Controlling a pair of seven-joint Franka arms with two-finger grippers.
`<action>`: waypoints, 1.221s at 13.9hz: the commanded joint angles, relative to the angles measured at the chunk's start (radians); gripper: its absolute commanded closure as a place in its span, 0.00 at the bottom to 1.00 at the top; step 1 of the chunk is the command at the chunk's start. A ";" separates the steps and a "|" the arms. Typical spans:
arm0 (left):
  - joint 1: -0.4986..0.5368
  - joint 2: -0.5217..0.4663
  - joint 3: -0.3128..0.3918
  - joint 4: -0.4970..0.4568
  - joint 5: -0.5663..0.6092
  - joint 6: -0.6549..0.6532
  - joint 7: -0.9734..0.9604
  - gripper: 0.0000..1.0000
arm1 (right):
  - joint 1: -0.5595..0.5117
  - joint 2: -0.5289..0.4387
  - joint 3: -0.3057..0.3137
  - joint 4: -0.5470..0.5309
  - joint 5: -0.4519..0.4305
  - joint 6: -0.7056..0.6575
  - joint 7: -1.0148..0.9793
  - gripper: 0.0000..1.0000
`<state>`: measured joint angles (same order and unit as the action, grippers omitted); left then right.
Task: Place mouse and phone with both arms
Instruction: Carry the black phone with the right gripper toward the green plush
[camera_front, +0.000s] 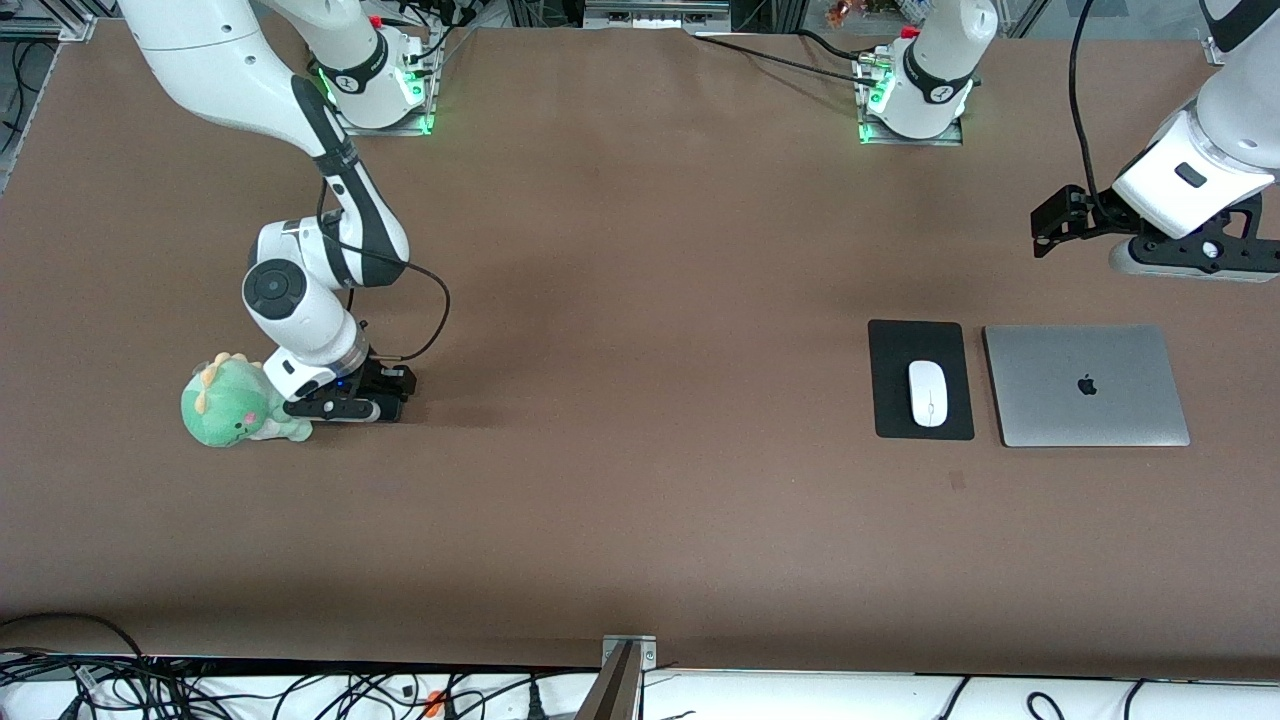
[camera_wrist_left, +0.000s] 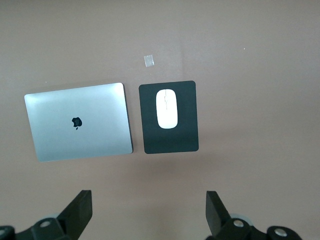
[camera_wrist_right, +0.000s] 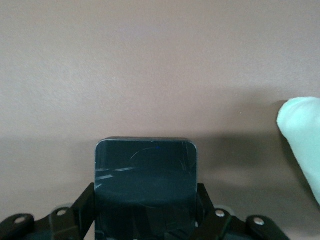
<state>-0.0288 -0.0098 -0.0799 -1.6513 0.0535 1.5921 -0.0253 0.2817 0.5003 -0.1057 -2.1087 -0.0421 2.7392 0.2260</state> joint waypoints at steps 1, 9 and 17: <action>0.003 -0.012 0.000 0.005 -0.020 -0.011 0.022 0.00 | -0.041 -0.036 0.011 -0.111 0.014 0.147 -0.103 0.96; 0.003 -0.012 -0.006 0.005 -0.018 -0.012 0.022 0.00 | -0.044 -0.029 0.014 -0.105 0.014 0.143 -0.106 0.00; 0.003 -0.012 -0.006 0.005 -0.018 -0.011 0.022 0.00 | -0.042 -0.063 0.021 0.215 0.125 -0.376 -0.108 0.00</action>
<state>-0.0291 -0.0098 -0.0846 -1.6509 0.0534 1.5921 -0.0252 0.2485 0.4604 -0.0939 -1.9846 0.0454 2.5060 0.1396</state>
